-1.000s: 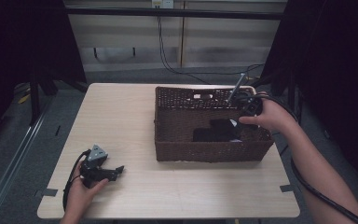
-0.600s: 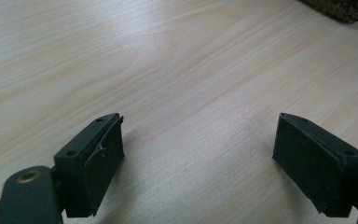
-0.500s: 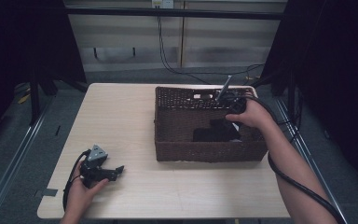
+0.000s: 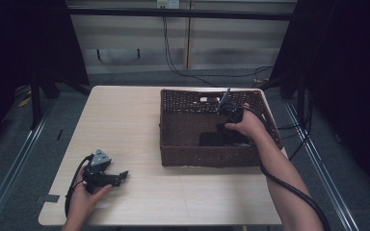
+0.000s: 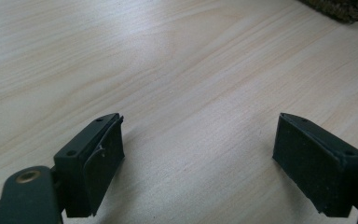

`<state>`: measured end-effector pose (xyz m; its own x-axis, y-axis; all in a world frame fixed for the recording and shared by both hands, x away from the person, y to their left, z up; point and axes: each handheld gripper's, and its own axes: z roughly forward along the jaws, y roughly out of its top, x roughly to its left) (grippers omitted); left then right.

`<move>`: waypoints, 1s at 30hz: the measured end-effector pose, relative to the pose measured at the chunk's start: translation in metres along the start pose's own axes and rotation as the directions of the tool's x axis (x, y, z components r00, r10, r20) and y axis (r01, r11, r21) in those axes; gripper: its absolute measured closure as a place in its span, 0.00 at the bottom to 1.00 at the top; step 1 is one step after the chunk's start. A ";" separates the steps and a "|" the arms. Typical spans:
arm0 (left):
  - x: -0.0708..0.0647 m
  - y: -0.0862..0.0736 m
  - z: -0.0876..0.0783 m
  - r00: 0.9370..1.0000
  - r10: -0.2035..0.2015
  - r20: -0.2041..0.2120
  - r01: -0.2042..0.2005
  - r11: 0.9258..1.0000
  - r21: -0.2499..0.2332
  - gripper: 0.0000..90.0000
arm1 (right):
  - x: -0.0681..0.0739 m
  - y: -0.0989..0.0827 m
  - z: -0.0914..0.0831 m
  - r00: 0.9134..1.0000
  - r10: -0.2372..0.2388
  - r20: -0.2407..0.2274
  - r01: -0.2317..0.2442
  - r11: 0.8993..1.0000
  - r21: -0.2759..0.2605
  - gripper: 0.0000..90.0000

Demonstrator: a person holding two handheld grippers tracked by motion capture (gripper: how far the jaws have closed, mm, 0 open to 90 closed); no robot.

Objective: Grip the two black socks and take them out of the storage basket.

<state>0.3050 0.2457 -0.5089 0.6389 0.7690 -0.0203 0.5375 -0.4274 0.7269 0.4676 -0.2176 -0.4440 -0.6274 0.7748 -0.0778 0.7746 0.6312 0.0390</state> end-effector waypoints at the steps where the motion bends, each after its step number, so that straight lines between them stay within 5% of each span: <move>1: 0.000 0.000 0.000 1.000 0.000 0.000 0.000 1.000 0.000 0.17 | -0.001 0.001 0.003 1.000 0.008 -0.003 -0.008 1.000 -0.001 0.45; 7: 0.000 0.000 0.000 1.000 0.007 0.001 -0.007 1.000 0.005 0.17 | -0.005 0.001 0.012 0.999 0.038 -0.006 -0.038 0.999 0.008 0.64; 10: 0.000 0.000 0.000 1.000 0.000 0.000 0.000 1.000 0.000 0.17 | -0.009 -0.001 0.005 0.998 0.052 -0.030 -0.052 0.999 -0.005 0.87; 15: 0.000 0.000 0.000 1.000 -0.002 0.000 0.002 1.000 0.000 0.17 | -0.014 -0.010 -0.013 0.994 0.047 -0.097 -0.048 0.999 -0.017 0.90; 30: 0.000 0.000 0.000 1.000 0.001 0.001 -0.001 1.000 0.004 0.17 | -0.016 -0.029 -0.101 0.996 0.006 -0.093 -0.014 0.997 -0.077 0.90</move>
<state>0.3050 0.2457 -0.5086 0.6401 0.7680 -0.0206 0.5393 -0.4301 0.7240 0.4473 -0.2443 -0.3429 -0.6270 0.7788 0.0154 0.7748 0.6214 0.1164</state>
